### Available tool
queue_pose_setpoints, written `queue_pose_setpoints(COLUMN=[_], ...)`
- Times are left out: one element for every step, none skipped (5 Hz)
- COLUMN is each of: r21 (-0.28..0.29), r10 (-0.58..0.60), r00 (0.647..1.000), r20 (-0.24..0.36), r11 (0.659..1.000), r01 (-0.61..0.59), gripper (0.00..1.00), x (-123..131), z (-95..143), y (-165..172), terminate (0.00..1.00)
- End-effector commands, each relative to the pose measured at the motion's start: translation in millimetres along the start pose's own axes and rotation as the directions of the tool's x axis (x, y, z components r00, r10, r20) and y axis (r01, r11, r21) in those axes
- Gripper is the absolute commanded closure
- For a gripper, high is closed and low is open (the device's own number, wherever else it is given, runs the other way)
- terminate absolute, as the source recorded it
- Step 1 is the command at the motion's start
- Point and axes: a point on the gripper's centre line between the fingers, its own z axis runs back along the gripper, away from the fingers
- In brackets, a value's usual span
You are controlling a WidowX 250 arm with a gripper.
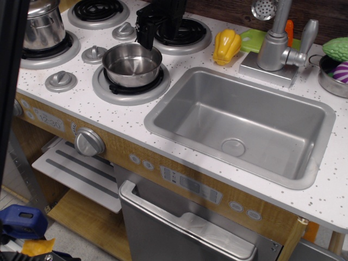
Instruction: Pick up pan from stove
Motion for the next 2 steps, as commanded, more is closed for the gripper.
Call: queue_pose_setpoints(r21=[0.000,0.001], r10=[0.000,0.003], r00=[1.000,1.000], r20=[0.000,0.031], r11=[1.000,1.000], r01=[0.000,-0.003], gripper=[0.00,0.00], x=[0.0,-4.6], z=[0.0,-8.4], y=[0.0,1.8], terminate=[0.00,0.00])
